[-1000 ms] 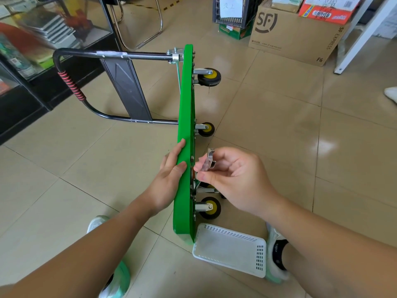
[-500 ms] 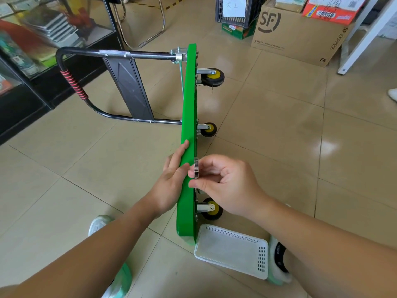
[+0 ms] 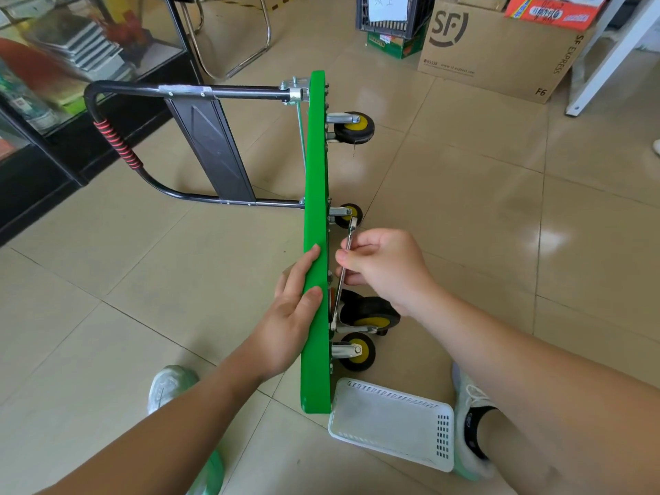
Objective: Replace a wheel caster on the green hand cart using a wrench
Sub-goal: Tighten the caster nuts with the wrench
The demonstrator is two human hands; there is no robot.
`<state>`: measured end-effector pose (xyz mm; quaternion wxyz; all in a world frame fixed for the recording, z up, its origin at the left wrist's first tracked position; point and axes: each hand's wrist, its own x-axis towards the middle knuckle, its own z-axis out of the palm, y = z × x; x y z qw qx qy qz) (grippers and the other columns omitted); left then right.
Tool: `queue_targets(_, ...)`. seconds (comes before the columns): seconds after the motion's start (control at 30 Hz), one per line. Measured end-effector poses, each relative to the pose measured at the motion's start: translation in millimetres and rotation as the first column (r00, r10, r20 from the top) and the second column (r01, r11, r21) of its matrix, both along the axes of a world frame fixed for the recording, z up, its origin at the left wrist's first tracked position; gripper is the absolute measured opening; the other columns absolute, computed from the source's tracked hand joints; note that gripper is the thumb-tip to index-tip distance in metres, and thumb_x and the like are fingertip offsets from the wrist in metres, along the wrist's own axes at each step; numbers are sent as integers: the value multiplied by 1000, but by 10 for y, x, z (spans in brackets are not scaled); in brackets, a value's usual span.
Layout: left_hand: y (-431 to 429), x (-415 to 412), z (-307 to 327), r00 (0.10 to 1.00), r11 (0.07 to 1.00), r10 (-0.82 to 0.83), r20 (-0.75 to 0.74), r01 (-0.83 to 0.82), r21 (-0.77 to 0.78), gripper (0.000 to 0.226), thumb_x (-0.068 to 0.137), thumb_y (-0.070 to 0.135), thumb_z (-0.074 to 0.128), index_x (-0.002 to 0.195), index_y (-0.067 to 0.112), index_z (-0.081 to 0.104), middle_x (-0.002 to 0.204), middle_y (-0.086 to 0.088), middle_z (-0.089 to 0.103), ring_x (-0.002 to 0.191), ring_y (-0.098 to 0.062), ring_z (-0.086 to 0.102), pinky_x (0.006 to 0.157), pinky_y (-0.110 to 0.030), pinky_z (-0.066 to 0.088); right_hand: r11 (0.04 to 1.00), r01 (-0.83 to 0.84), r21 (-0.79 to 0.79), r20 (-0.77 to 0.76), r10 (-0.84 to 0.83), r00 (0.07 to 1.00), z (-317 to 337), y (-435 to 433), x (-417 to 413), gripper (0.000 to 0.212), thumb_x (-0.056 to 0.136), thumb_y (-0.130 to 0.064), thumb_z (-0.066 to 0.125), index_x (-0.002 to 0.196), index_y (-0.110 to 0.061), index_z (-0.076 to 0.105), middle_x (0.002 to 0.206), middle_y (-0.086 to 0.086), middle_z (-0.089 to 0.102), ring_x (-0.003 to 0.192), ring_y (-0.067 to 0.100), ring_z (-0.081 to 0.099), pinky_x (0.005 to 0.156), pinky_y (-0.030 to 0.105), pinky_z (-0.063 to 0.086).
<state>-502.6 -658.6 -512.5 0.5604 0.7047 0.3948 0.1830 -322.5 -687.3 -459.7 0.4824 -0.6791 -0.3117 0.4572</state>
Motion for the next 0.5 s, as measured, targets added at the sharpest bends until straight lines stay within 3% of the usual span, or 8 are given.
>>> queue_targets(0.1,8,-3,16,1000,1000,2,4,-2,-5,55,98,45,35,149,59,20,145,38,27,143,10,26,126,-31,20,999,-44,1,-83,44,996,12,42,-8,10,87,-1,74,91,-10,71,84,8,76,78,23,76,69,34,63)
queue_targets(0.27,11,1,21,1000,1000,4,3,-4,-30,54,102,42,36,148,62,19,143,39,28,143,7,28,126,-38,22,995,-43,95,-111,54,992,154,36,41,14,87,1,73,97,-7,70,83,8,75,80,26,76,73,36,63)
queue_targets(0.5,-13,-6,40,1000,999,-3,7,4,-37,62,96,50,34,156,56,18,140,41,27,135,15,33,123,-37,28,917,-165,362,73,149,986,408,-491,27,26,81,5,77,95,-16,71,92,8,78,89,26,76,82,35,61)
